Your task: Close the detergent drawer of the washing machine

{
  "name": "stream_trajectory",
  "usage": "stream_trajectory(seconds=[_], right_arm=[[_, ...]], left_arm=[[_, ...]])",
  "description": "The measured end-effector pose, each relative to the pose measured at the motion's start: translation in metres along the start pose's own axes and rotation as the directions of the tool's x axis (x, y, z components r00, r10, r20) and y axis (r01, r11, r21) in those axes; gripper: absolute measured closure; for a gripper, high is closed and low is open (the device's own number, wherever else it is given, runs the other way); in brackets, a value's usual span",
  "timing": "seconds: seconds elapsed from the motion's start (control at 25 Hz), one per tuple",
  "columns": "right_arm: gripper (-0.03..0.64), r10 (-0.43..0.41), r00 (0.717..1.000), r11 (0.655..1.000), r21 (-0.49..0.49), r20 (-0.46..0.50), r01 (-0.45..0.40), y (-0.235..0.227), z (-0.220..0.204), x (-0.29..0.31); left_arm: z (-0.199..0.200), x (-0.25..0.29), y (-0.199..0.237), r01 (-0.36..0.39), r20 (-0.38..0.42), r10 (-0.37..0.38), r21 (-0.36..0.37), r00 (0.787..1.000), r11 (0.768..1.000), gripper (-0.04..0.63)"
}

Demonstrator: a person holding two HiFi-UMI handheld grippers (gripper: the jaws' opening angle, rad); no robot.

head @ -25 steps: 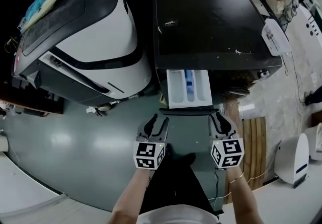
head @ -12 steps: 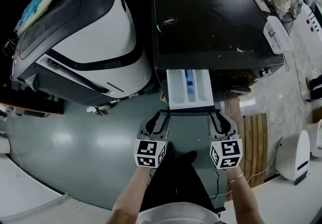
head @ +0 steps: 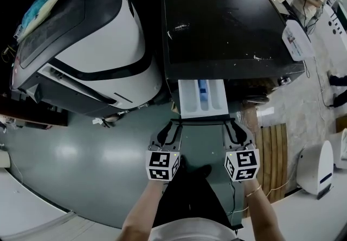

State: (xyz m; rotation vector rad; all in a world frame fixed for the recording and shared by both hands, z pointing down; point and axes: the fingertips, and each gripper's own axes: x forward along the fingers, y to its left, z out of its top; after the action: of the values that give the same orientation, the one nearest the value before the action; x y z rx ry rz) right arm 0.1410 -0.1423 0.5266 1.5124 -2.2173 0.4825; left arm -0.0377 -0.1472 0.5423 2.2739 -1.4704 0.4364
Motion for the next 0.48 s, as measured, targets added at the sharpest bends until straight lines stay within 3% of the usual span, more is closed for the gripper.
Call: stream_trajectory(seconds=[0.48], right_arm=[[0.528, -0.009, 1.0, 1.0, -0.003, -0.005, 0.009, -0.006, 0.013, 0.017]], left_arm=[[0.011, 0.015, 0.009, -0.02, 0.004, 0.02, -0.014, 1.0, 1.0, 0.482]])
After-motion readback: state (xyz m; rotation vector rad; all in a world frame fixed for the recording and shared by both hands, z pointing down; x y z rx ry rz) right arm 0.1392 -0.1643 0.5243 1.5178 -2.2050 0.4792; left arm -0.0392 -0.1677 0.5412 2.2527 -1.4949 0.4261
